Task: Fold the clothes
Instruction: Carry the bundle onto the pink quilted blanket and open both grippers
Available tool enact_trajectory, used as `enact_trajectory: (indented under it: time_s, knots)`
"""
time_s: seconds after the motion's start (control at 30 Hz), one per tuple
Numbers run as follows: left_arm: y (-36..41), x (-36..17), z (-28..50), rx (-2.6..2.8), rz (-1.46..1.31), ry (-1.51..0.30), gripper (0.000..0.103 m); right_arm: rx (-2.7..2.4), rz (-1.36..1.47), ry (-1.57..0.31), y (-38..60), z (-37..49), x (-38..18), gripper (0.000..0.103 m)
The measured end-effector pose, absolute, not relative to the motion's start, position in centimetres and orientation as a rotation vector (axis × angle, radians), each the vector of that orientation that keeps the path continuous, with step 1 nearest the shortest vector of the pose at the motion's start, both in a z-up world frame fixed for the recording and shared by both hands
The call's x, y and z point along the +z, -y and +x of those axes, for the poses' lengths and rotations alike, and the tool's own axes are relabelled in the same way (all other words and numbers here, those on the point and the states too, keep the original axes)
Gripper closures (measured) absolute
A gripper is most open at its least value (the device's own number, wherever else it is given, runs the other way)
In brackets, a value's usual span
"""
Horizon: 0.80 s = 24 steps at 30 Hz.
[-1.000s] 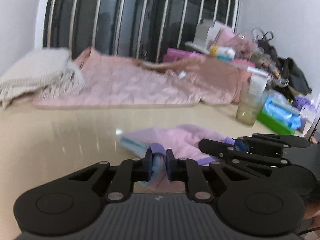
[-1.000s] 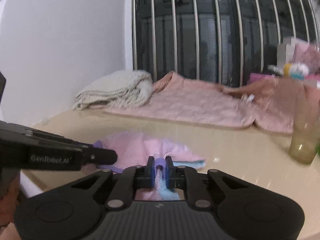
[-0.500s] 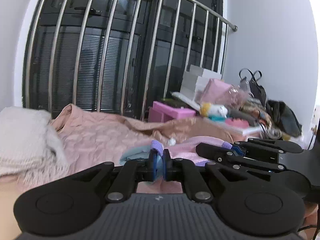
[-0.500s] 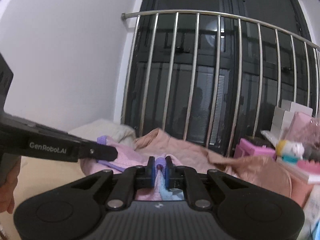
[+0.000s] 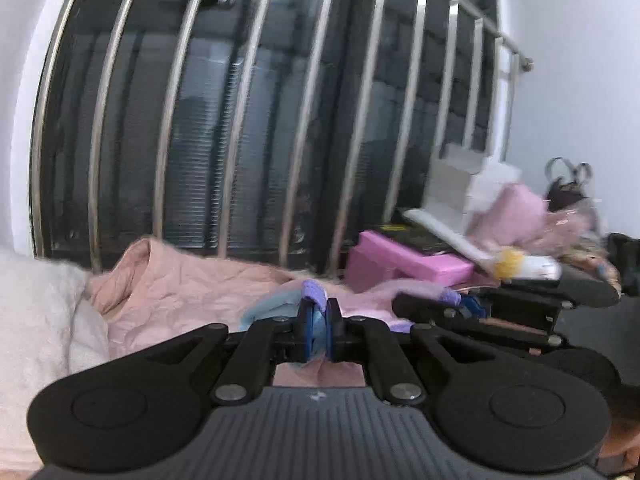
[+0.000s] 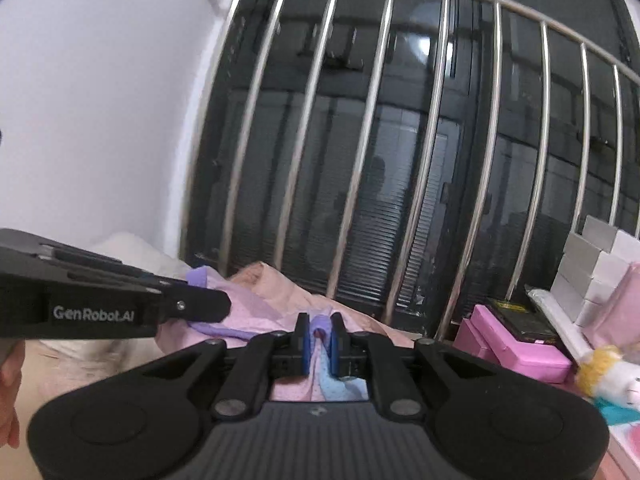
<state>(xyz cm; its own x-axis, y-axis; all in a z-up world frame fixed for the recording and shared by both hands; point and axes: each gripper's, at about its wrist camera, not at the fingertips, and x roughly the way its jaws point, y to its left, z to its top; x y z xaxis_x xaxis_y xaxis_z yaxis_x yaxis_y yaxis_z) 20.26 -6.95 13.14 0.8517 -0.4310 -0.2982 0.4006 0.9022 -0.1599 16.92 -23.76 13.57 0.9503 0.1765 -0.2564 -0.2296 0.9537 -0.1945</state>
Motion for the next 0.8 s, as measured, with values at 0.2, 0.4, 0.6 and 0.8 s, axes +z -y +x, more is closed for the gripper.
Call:
enact_trajectory:
  time_s: [0.2, 0.4, 0.6, 0.8]
  knots:
    - [7.0, 3.2, 26.9, -0.444, 0.005, -0.647, 0.094, 0.156, -0.235, -0.597, 23.6, 25.1, 2.3, 0.094]
    - [3.8, 3.7, 26.4, -0.458, -0.106, -0.654, 0.054, 0.163, -0.175, -0.583, 25.5, 23.4, 1.6, 0.059]
    - [3.4, 4.0, 27.0, -0.459, -0.260, -0.709, 0.067, 0.282, 0.062, -0.592, 27.2, 22.5, 3.1, 0.070]
    - [4.3, 2.4, 26.0, -0.398, -0.209, -0.766, 0.095, 0.244, 0.073, -0.671, 27.7, 22.3, 1.2, 0.071]
